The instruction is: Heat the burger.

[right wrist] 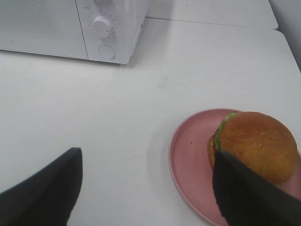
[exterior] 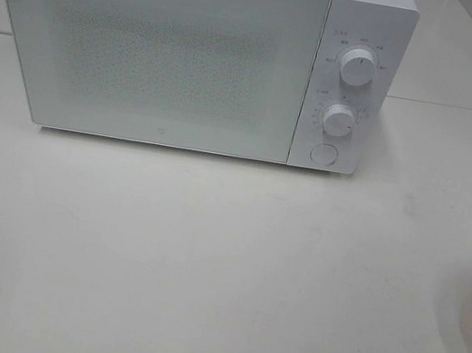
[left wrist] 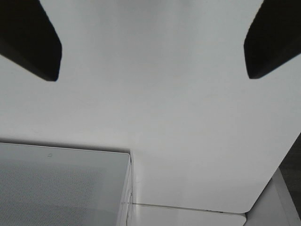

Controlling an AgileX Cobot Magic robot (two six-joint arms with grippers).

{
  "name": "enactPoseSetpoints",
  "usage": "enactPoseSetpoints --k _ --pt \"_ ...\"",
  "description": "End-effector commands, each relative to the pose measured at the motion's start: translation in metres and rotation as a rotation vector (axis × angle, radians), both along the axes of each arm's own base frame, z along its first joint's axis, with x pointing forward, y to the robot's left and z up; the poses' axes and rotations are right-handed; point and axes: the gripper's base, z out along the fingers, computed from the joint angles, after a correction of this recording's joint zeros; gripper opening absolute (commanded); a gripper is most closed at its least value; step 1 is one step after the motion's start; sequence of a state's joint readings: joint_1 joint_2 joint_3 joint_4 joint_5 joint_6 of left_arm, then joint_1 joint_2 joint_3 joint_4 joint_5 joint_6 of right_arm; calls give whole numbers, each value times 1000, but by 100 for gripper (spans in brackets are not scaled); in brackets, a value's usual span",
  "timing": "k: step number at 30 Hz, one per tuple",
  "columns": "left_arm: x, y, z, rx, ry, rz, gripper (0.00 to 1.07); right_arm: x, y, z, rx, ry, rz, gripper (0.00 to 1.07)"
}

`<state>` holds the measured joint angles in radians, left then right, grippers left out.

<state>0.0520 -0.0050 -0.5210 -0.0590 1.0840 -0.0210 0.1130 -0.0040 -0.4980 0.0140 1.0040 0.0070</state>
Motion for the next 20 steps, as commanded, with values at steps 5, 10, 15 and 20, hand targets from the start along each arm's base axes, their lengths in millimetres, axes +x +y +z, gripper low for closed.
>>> enactPoseSetpoints --k 5,10,15,20 --pt "-3 0 0 -2 -33 4 98 -3 0 1 0 -36 -2 74" --pt "-3 0 0 -2 -33 4 98 -3 0 1 0 -36 -2 74" --pt "-3 0 0 -2 -33 4 98 -3 0 1 0 -36 -2 74" --pt "-3 0 0 -2 -33 4 98 -3 0 1 0 -36 -2 74"
